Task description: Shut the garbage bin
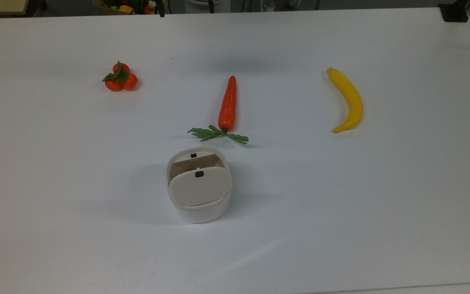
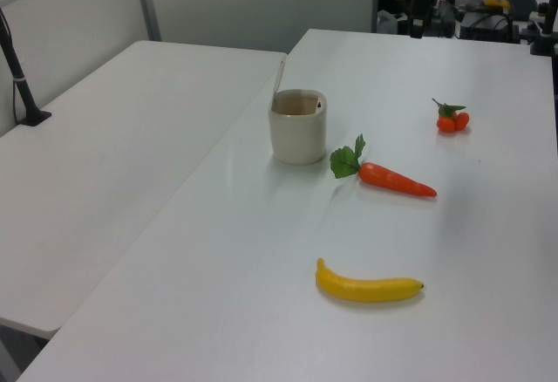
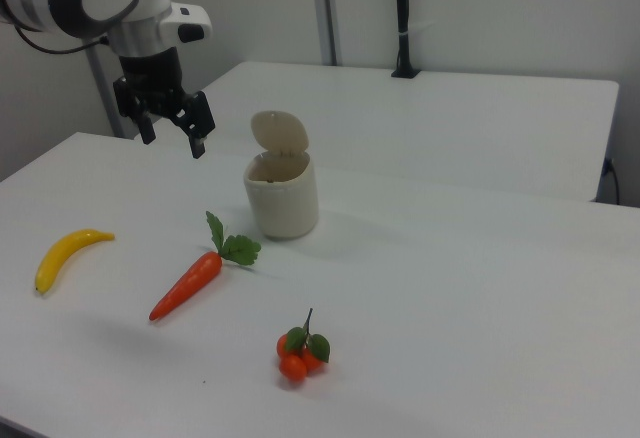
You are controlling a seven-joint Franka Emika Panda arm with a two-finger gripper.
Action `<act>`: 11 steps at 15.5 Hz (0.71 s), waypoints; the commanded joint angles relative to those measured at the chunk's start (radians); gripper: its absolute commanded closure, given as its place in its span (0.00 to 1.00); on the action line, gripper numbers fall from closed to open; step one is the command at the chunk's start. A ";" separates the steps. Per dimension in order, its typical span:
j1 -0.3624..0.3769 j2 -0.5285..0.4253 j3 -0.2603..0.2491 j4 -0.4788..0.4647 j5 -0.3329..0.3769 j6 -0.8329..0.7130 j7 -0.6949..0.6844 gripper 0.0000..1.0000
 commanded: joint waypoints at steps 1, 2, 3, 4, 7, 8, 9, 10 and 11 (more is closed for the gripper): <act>0.017 -0.025 -0.018 -0.020 0.000 -0.004 0.016 0.00; 0.017 -0.025 -0.018 -0.020 -0.001 -0.005 0.016 0.00; 0.017 -0.025 -0.018 -0.020 -0.001 -0.005 0.016 0.00; 0.017 -0.025 -0.018 -0.020 -0.001 -0.008 0.018 0.00; 0.014 -0.025 -0.018 -0.020 -0.001 -0.005 0.016 0.00; 0.014 -0.025 -0.019 -0.020 -0.001 -0.004 0.016 0.00; 0.014 -0.023 -0.019 -0.020 -0.001 -0.002 0.015 0.00; 0.014 -0.022 -0.019 -0.020 -0.001 0.001 0.004 0.06; 0.012 -0.022 -0.019 -0.020 -0.001 0.002 0.001 0.15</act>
